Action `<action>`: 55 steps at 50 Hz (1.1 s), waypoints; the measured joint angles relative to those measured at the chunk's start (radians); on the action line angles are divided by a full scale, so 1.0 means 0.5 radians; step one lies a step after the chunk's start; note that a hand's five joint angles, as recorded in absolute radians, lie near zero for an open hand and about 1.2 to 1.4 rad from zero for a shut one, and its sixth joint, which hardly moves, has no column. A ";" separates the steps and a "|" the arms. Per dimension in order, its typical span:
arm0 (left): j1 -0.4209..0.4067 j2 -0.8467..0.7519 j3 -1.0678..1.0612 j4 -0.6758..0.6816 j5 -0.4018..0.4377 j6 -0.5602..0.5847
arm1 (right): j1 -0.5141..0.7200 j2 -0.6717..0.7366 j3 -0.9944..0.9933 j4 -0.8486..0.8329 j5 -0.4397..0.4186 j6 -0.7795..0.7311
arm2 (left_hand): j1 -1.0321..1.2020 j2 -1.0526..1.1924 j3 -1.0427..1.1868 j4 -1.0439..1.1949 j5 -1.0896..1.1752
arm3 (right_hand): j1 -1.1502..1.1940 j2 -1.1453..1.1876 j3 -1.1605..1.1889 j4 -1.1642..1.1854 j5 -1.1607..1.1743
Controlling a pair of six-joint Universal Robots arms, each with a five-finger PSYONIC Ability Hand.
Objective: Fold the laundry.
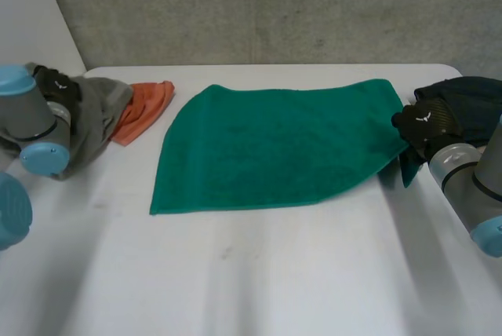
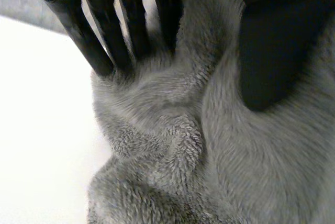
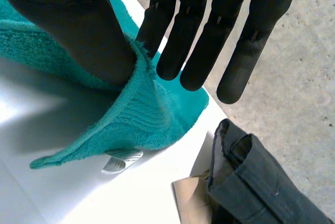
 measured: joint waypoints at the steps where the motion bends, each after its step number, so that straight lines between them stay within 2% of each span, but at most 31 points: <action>1: -0.015 0.059 -0.073 -0.006 0.026 -0.036 | 0.006 -0.009 -0.002 0.002 0.001 0.000 | -0.924 -0.911 -0.874 -0.904 -0.871 | 0.000 0.000 0.000 0.000 0.000; 3: -0.041 0.167 -0.210 -0.009 0.070 -0.099 | 0.020 -0.033 -0.004 0.007 0.002 0.002 | -1.203 -1.285 -1.286 -1.309 -1.234 | 0.000 0.000 0.000 0.000 0.000; 10: -0.147 0.646 -0.779 -0.023 0.177 -0.315 | 0.100 -0.197 -0.041 0.073 0.004 0.029 | -1.203 -1.310 -1.291 -1.312 -1.234 | 0.000 0.000 0.000 0.000 0.000; 17: -0.285 1.165 -1.355 -0.153 0.305 -0.592 | 0.236 -0.400 -0.210 0.276 0.035 0.082 | -1.203 -1.310 -1.291 -1.312 -1.234 | 0.000 0.000 0.000 0.000 0.000; 22: -0.428 1.404 -1.672 -0.245 0.358 -0.958 | 0.367 -0.484 -0.455 0.538 0.137 0.157 | -1.203 -1.310 -1.291 -1.312 -1.234 | 0.000 0.000 0.000 0.000 0.000; 27: -0.596 1.450 -1.841 -0.249 0.337 -1.326 | 0.482 -0.507 -0.672 0.745 0.234 0.222 | -1.203 -1.310 -1.291 -1.312 -1.234 | 0.000 0.000 0.000 0.000 0.000; 30: -0.756 1.382 -1.886 -0.200 0.238 -1.572 | 0.578 -0.512 -0.826 0.863 0.298 0.262 | -1.203 -1.310 -1.291 -1.312 -1.234 | 0.000 0.000 0.000 0.000 0.000; 34: -0.882 1.291 -1.865 -0.161 0.105 -1.694 | 0.657 -0.512 -0.932 0.918 0.346 0.288 | -1.203 -1.310 -1.291 -1.312 -1.234 | 0.000 0.000 0.000 0.000 0.000; 40: -1.128 1.113 -1.734 -0.129 -0.223 -1.829 | 0.794 -0.506 -1.111 0.945 0.471 0.323 | -1.203 -1.310 -1.291 -1.312 -1.234 | 0.000 0.000 0.000 0.000 0.000; 46: -1.262 1.012 -1.612 -0.154 -0.383 -1.933 | 0.868 -0.501 -1.226 0.948 0.572 0.357 | -1.203 -1.310 -1.291 -1.312 -1.234 | 0.000 0.000 0.000 0.000 0.000; 51: -1.350 0.925 -1.504 -0.201 -0.452 -2.022 | 0.924 -0.504 -1.306 0.969 0.636 0.393 | -1.203 -1.310 -1.291 -1.312 -1.234 | 0.000 0.000 0.000 0.000 0.000; 54: -1.380 0.872 -1.440 -0.220 -0.514 -2.053 | 0.945 -0.507 -1.332 0.986 0.658 0.405 | -0.992 -1.135 -1.120 -1.128 -1.078 | 0.000 0.000 0.000 0.000 0.000; 55: -1.382 0.851 -1.406 -0.226 -0.566 -2.063 | 0.948 -0.509 -1.336 0.993 0.665 0.408 | -0.470 -0.688 -0.675 -0.672 -0.639 | 0.000 0.000 0.000 0.000 0.000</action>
